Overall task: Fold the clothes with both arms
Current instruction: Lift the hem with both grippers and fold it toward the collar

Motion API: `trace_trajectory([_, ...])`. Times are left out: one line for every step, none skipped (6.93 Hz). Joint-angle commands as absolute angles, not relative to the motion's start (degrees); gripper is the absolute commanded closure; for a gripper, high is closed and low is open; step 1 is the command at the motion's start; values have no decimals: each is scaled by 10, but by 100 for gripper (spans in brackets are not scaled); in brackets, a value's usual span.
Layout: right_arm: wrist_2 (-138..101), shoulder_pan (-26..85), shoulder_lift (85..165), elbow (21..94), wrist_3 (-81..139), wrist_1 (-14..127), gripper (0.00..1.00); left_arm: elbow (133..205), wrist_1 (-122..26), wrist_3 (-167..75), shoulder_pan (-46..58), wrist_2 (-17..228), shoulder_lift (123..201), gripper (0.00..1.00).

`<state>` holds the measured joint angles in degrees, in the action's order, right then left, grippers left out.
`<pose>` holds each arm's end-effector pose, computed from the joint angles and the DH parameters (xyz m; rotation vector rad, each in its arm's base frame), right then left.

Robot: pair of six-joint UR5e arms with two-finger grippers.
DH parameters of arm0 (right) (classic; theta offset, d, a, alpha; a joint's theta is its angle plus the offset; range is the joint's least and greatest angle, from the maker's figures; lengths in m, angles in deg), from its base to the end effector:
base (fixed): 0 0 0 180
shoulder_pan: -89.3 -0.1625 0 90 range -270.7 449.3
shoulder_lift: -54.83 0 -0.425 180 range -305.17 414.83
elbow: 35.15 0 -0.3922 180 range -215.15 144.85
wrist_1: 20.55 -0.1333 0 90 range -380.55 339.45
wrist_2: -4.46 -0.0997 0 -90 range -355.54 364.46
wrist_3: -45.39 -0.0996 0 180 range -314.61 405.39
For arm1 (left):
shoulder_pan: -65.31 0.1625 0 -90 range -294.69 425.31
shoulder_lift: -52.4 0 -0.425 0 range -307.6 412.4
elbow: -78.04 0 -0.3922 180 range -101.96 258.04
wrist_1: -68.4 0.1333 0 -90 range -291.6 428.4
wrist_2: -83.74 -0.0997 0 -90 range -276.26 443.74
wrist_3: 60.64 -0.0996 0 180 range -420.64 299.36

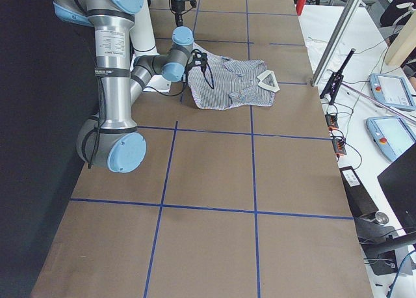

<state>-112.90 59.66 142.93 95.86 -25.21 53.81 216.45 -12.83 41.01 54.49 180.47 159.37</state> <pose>-0.3294 -0.2882 0.2813 0.0200 -1.0892 -0.0832 0.3945 -0.1992 0.1836 -0.1154 0.9900 -0.3013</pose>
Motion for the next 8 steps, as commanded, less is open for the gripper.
trace_trajectory([-1124,520,1366,871,-153,537,100,2097,-133,321,449,1806,1620,100])
trace_trajectory([-1124,499,1331,833,-153,537,100,2067,-146,299,407,1809,1631,100])
trace_trajectory([-1123,480,1291,786,-153,537,100,2038,-169,286,374,1809,1632,100])
trace_trajectory([-1123,465,1254,739,-150,535,100,1992,-211,282,341,1810,1642,100])
trace_trajectory([-1121,449,1219,696,-130,536,100,1927,-260,275,317,1811,1659,100])
trace_trajectory([-1121,431,1193,650,-116,536,100,1862,-312,274,296,1826,1675,100])
trace_trajectory([-1121,412,1158,595,-97,536,100,1812,-361,274,281,1830,1682,100])
trace_trajectory([-1121,403,1123,540,-86,535,100,1769,-399,274,266,1831,1690,100])
